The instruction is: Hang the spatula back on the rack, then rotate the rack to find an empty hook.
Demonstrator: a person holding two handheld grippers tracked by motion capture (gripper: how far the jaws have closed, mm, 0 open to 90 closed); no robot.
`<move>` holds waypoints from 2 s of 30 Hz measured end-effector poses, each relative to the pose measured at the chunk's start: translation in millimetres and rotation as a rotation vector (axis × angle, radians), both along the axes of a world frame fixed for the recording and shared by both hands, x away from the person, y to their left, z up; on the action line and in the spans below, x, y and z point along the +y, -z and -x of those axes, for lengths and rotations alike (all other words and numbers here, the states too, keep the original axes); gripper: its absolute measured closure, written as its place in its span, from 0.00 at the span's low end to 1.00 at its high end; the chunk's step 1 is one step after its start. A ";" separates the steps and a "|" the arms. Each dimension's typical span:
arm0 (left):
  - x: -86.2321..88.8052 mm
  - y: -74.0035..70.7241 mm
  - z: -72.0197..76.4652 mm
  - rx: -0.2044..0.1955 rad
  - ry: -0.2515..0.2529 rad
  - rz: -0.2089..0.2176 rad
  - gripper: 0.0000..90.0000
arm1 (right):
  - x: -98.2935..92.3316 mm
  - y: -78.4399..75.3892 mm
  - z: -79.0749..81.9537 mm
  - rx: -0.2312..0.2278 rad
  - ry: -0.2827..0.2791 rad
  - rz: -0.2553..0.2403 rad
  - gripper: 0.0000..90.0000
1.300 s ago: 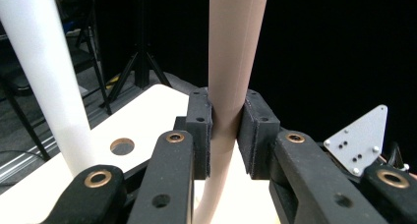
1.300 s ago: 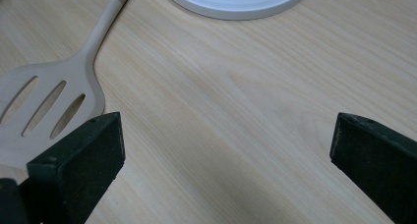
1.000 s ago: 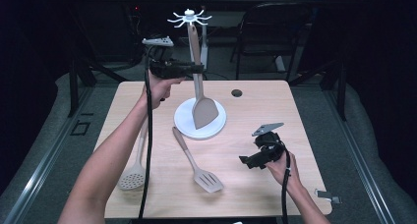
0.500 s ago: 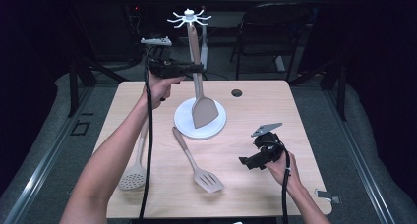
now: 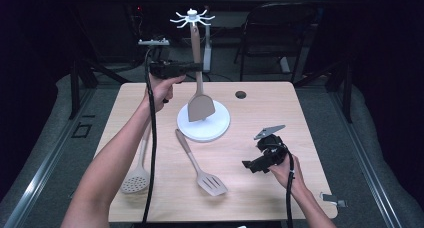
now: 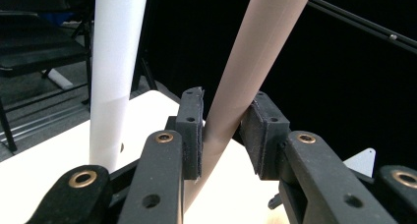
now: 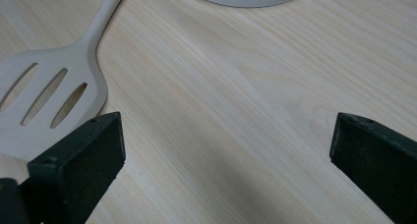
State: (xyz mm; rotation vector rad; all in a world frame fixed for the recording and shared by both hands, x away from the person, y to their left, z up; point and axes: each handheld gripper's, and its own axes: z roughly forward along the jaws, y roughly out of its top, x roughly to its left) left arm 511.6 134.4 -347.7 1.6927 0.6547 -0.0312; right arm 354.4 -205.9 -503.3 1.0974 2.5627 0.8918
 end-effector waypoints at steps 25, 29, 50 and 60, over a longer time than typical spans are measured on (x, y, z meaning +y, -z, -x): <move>4.8 -14.8 32.6 -0.131 -0.271 -0.128 0.50 | 2.3 -2.7 4.0 -0.016 -0.007 0.024 0.02; 11.8 -18.9 42.4 -0.156 -0.308 -0.161 0.48 | 0.4 -3.8 5.1 -0.025 -0.004 0.027 0.02; 17.5 -84.5 72.2 -0.332 -0.431 -0.246 0.93 | -4.4 2.6 0.5 -0.007 0.011 0.084 0.15; -11.0 -105.8 61.5 -0.380 -0.434 -0.320 0.99 | -1.6 3.0 1.1 -0.010 0.008 0.095 0.18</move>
